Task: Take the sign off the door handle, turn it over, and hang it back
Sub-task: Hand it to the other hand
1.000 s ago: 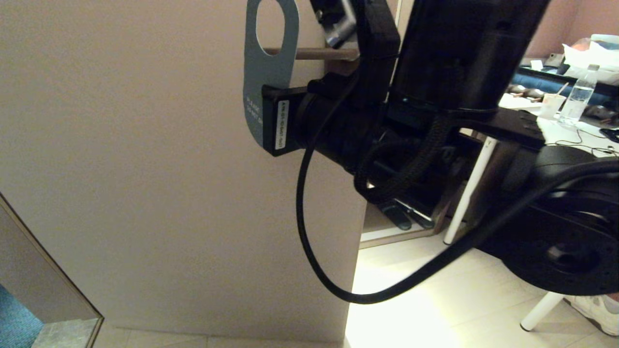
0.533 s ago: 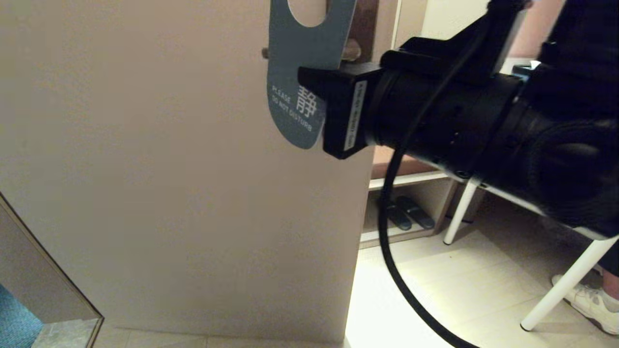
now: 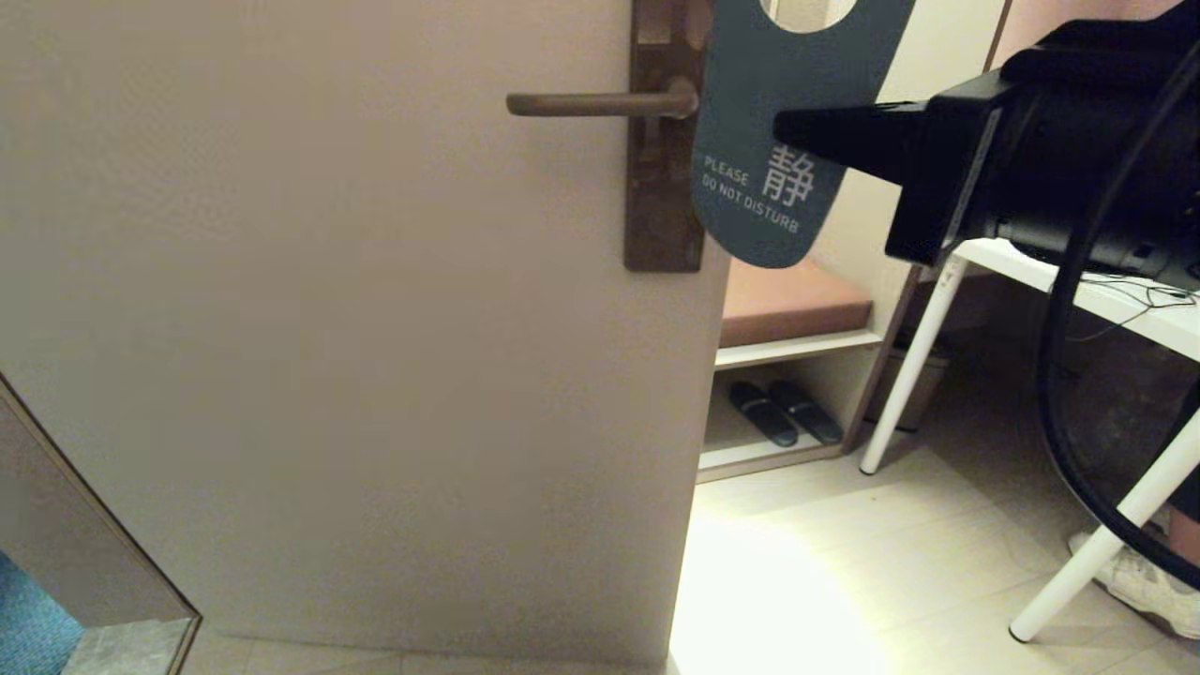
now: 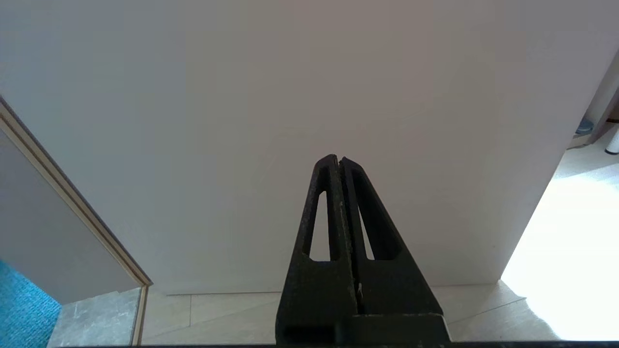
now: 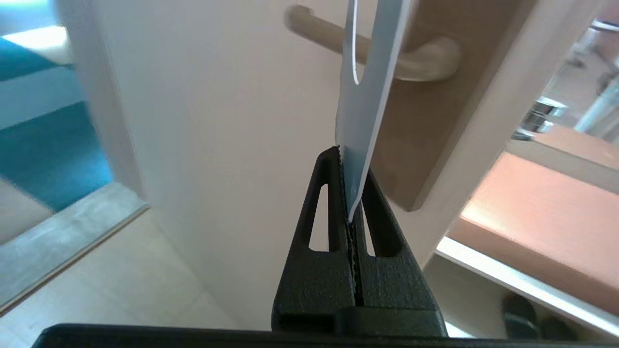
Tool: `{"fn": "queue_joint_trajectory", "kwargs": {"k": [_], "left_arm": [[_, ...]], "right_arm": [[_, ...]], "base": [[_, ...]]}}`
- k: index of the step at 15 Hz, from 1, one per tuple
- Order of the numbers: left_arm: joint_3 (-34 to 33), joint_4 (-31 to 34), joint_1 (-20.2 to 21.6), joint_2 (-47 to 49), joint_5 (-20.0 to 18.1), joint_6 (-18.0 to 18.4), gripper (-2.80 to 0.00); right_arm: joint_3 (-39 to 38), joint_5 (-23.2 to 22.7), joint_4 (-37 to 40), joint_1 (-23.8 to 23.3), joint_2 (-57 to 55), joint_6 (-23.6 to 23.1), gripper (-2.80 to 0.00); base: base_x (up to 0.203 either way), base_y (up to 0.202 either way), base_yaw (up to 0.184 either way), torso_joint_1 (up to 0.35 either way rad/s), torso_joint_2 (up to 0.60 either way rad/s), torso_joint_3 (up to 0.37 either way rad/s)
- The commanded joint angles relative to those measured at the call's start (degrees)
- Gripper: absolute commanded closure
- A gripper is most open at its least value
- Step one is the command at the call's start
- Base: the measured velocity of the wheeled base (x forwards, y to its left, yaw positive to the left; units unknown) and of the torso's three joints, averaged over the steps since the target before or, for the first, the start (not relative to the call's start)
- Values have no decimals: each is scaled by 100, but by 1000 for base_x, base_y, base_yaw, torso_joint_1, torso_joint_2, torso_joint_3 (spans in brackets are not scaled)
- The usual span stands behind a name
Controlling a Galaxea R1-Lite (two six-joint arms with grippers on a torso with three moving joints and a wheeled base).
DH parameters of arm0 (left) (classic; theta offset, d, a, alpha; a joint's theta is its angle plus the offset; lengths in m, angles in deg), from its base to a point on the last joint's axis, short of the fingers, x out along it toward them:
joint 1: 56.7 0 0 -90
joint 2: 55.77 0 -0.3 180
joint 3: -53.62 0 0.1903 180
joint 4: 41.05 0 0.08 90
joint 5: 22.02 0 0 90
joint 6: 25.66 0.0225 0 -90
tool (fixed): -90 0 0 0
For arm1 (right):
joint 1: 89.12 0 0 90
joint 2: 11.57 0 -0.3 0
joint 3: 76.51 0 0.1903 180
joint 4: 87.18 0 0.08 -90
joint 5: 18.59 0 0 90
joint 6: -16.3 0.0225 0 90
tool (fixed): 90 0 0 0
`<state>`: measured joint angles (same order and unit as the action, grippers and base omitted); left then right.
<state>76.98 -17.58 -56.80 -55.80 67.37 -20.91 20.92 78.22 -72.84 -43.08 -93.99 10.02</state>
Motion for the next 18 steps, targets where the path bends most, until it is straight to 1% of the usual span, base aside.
{"fn": "queue_joint_trajectory", "kwargs": {"k": [1, 4, 6, 8, 9, 11, 14, 18], "left_arm": [[0, -1, 1, 2, -1, 0, 0], [0, -1, 1, 2, -1, 0, 0], [0, -1, 1, 2, -1, 0, 0], [0, -1, 1, 2, -1, 0, 0], [0, -1, 1, 2, -1, 0, 0], [0, -1, 1, 2, -1, 0, 0], [0, -1, 1, 2, -1, 0, 0], [0, -1, 1, 2, -1, 0, 0]], "right_arm": [[-192, -227, -10, -23, 223, 5, 0], [-360, -1045, -45, -28, 252, 46, 0], [-502, -1460, -37, -34, 257, 115, 0], [-672, -1882, -38, -34, 326, 264, 0], [-712, -2071, -37, -34, 339, 457, 0], [-727, -2175, -37, -29, 332, 733, 0], [-755, -2720, -37, -43, 288, 814, 0], [-946, -2754, -57, -42, 235, 830, 0]], "base": [[0, 0, 0, 0, 0, 0], [0, 0, 0, 0, 0, 0], [0, 0, 0, 0, 0, 0], [0, 0, 0, 0, 0, 0], [0, 0, 0, 0, 0, 0], [0, 0, 0, 0, 0, 0], [0, 0, 0, 0, 0, 0], [0, 0, 0, 0, 0, 0]]}}
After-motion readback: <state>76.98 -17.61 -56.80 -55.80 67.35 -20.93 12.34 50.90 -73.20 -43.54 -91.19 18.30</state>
